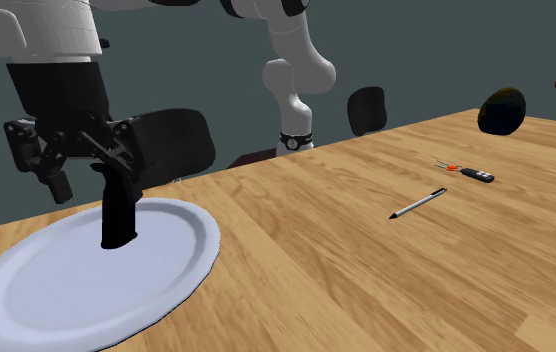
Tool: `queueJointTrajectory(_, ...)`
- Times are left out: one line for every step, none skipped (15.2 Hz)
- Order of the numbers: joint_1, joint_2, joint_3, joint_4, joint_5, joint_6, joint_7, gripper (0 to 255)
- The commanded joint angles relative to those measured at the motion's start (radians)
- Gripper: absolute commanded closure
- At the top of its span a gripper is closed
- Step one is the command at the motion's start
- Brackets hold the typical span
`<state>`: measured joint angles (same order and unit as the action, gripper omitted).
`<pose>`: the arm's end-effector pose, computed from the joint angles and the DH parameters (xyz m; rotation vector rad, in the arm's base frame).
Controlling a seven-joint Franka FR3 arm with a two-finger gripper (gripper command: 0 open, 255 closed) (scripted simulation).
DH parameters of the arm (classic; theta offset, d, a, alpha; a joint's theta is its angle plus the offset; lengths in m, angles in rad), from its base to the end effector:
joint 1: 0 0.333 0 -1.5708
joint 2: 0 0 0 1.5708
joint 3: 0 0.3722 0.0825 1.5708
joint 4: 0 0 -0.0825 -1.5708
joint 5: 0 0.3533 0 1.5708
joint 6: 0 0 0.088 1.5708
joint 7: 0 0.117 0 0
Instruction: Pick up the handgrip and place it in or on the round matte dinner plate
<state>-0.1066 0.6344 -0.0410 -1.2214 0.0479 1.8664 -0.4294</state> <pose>0.7323 -0.0959 0.4479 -3.0941 -0.4300 -0.0262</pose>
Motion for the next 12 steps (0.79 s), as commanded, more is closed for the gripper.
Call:
queueJointTrajectory(0.000,-0.007,0.000,0.021,-0.001,-0.028,0.001,0)
queueJointTrajectory(-0.001,-0.010,0.000,0.050,-0.001,-0.060,0.001,0)
queueJointTrajectory(-0.002,-0.010,-0.001,0.083,-0.001,-0.094,0.002,0)
queueJointTrajectory(-0.002,-0.009,-0.001,0.112,-0.001,-0.121,0.002,0)
queueJointTrajectory(-0.002,-0.009,-0.001,0.112,-0.001,-0.121,0.002,0)
queueJointTrajectory(-0.002,-0.009,-0.001,0.111,-0.001,-0.121,0.002,0)
queueJointTrajectory(-0.002,-0.009,-0.001,0.111,-0.001,-0.121,0.002,0)
queueJointTrajectory(-0.002,-0.009,-0.001,0.112,-0.001,-0.121,0.002,0)
queueJointTrajectory(-0.002,-0.009,-0.001,0.112,-0.001,-0.121,0.002,0)
queueJointTrajectory(-0.002,-0.009,-0.001,0.112,-0.001,-0.121,0.002,0)
queueJointTrajectory(-0.002,-0.009,-0.001,0.112,-0.001,-0.121,0.002,0)
queueJointTrajectory(-0.002,-0.009,-0.001,0.112,-0.001,-0.121,0.002,0)
